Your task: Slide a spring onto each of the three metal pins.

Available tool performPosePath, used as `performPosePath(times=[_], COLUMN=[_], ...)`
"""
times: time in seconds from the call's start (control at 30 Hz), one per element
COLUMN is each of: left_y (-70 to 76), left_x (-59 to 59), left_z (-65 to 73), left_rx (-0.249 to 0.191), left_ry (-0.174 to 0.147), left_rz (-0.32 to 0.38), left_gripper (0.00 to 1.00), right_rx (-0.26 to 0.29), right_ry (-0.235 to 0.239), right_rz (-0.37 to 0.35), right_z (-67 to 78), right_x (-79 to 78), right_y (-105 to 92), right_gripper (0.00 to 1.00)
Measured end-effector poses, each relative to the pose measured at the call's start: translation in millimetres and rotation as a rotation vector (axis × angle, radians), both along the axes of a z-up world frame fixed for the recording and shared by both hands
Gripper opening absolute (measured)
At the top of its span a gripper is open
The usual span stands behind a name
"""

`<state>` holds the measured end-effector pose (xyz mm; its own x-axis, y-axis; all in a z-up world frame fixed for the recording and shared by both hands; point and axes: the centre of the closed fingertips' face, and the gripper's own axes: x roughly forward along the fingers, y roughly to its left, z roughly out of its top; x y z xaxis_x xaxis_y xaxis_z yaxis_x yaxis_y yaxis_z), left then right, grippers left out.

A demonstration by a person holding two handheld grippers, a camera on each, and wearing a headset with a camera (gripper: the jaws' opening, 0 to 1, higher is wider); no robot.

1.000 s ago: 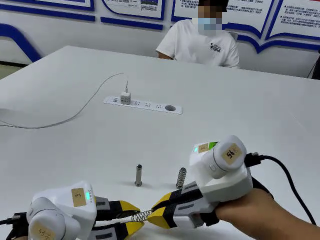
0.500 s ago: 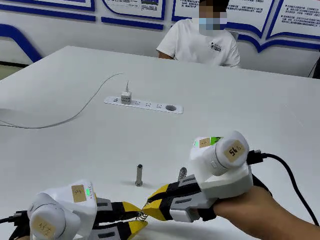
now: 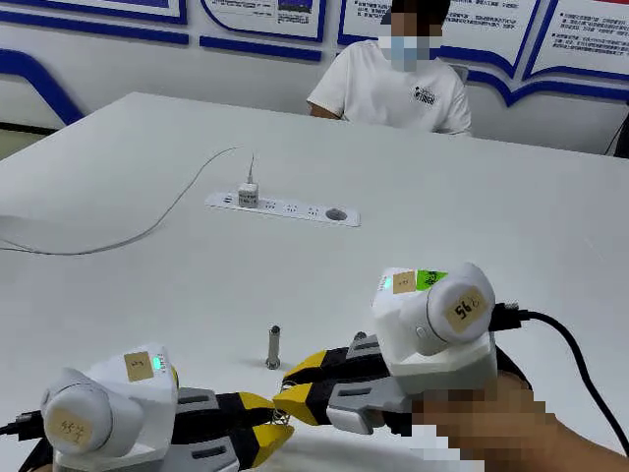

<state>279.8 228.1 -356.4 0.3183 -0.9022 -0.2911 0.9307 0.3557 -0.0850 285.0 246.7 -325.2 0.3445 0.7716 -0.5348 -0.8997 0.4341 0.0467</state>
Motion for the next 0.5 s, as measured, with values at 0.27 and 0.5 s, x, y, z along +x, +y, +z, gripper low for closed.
performPosePath(times=[0.27,0.5], left_y=[-0.8,-0.4], left_x=[2.5,3.0], left_z=[5.8,8.5], left_rx=[-0.045,-0.06], left_ry=[0.024,0.031], left_rz=[0.017,0.022], left_gripper=[0.1,0.1], right_rx=[0.017,0.033], right_ry=[-0.021,-0.027], right_rz=[-0.014,-0.022], right_z=[5.8,9.8], right_x=[2.0,3.8], right_y=[-0.1,1.3], right_gripper=[0.14,0.13])
